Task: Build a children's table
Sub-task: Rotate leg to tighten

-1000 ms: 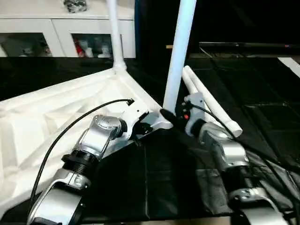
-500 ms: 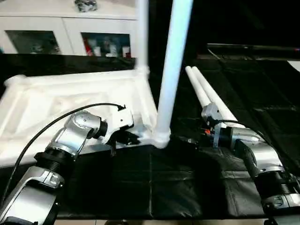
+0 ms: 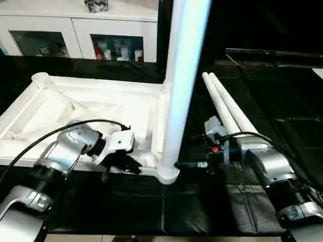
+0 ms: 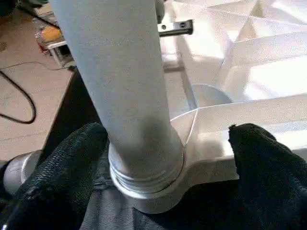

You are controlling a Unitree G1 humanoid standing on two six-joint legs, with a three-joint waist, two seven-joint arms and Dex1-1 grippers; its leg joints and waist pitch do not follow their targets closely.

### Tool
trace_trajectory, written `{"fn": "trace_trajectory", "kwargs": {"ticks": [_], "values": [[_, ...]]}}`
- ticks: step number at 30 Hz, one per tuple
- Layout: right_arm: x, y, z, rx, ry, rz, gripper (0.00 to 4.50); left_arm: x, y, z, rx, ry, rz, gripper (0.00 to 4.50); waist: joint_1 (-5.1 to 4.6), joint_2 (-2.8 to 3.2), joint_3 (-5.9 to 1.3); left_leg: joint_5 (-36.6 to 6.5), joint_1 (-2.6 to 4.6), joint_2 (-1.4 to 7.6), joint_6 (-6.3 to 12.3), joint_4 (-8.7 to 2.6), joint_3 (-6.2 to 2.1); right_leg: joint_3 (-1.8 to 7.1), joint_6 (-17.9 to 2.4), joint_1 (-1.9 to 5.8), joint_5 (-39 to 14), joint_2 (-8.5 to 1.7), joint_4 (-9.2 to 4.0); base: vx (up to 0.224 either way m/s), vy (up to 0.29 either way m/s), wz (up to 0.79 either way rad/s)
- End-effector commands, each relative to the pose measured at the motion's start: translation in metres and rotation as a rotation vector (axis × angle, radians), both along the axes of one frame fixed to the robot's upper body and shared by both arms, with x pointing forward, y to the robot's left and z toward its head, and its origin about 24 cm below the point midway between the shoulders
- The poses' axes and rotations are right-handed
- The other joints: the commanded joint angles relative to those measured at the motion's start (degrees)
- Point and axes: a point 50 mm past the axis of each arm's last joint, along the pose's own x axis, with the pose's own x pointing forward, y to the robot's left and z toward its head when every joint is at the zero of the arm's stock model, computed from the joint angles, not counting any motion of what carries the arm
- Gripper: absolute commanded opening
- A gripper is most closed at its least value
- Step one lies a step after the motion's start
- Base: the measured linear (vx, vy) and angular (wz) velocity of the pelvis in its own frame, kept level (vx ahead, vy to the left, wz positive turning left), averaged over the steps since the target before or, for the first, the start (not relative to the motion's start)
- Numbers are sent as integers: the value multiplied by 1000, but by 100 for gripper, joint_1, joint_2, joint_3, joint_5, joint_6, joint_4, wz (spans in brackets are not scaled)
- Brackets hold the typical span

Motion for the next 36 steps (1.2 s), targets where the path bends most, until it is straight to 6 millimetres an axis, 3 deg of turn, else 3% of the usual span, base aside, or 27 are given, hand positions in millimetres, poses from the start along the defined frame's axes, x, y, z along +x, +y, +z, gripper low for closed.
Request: {"fn": "trace_trajectory", "kwargs": {"ticks": [1,7,8,13,19,28,32,35,36], "values": [[-1,6,5,16,3,61,399,-7,-5,-2,7,20,-76,0,-19,-30,-383,-1211,95,261,108,-409,-52,293,-1030,261,-1678,-522,-417,0,0,0],[-3,15,3,27,23,109,352,-6,-8,-2,-6,-8,-64,0,-12,-31,-390,-1135,101,271,104,-408,-55,293,-1046,247,-1569,-519,-400,0,0,0],[-3,16,2,29,25,109,340,-7,-9,-2,-9,-8,-62,0,-12,-70,-393,-1101,94,270,107,-407,-54,291,-1063,257,-1496,-520,-384,0,0,0],[-3,23,-1,49,52,113,299,-9,-11,-4,-19,-6,-55,0,-10,-44,-389,-1188,105,270,56,-413,-55,296,-1088,249,-1510,-525,-386,0,0,0],[-4,24,-2,60,76,121,245,-8,-9,-4,-16,-9,-48,0,-1,-56,-396,-1120,102,264,57,-409,-53,296,-1090,260,-1368,-516,-373,0,0,0],[-6,23,-3,70,94,117,216,-3,-10,-3,-27,-11,-9,0,2,-7,-398,-1274,128,263,-22,-410,-57,298,-1103,257,-1416,-508,-390,0,0,0],[-5,27,-6,83,85,-18,214,8,-18,-1,-79,-48,132,0,14,4,-391,-1340,147,266,-51,-411,-55,303,-1135,242,-1404,-507,-398,0,0,0],[-3,31,-10,74,58,-117,212,15,-24,1,-114,-64,235,0,-40,-26,-368,-1543,123,238,-174,-439,-92,297,-956,272,-2010,-540,-452,0,0,0],[0,35,-12,73,61,-199,209,20,-29,3,-146,-78,313,0,-59,4,-371,-1531,125,238,-198,-442,-99,302,-907,263,-2110,-543,-458,0,0,0]]}}
